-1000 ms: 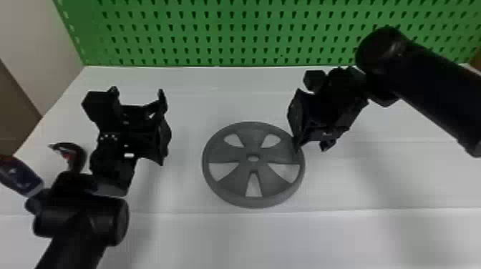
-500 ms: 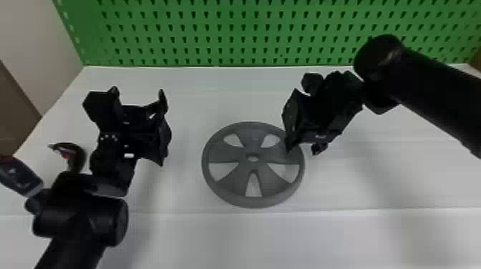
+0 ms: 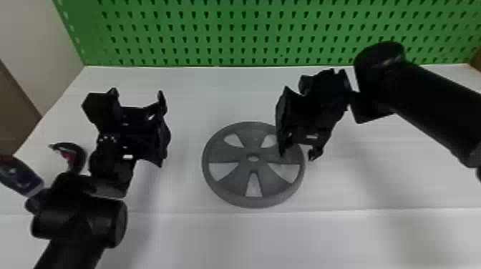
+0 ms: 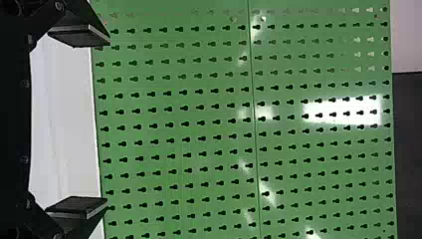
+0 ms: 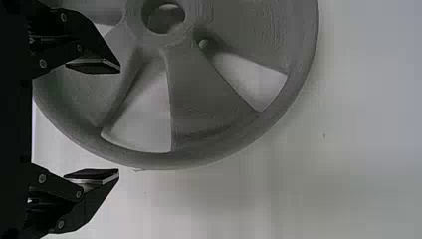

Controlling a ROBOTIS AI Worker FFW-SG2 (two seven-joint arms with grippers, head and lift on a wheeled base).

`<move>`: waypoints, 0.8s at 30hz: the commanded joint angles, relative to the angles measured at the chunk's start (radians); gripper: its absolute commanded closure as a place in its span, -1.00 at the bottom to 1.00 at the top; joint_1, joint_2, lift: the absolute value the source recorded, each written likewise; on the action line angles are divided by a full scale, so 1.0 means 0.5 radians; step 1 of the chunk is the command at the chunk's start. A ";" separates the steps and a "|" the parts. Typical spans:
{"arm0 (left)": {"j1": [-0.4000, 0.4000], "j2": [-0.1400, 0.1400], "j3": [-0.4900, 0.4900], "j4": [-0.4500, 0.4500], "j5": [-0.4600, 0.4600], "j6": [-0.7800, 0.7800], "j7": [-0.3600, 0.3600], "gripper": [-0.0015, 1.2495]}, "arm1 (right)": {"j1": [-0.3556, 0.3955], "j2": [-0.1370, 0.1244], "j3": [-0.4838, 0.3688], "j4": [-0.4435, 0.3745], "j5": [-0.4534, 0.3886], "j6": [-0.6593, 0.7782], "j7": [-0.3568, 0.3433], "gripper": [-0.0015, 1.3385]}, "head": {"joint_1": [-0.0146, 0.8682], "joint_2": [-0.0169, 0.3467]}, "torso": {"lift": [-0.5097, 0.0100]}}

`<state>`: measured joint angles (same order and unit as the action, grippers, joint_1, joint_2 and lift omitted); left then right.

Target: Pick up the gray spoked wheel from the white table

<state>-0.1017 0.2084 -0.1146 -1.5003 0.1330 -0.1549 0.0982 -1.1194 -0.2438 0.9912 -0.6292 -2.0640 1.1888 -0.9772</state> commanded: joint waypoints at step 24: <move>0.010 0.019 -0.001 -0.003 0.019 -0.003 0.000 -0.76 | 0.119 0.095 -0.390 0.074 -0.090 -0.325 -0.546 -0.24 | 0.86 -0.66 | 0.58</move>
<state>-0.0970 0.2164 -0.1162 -1.5011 0.1408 -0.1564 0.0981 -1.0625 -0.1960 0.8221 -0.5918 -2.1323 1.0294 -1.2377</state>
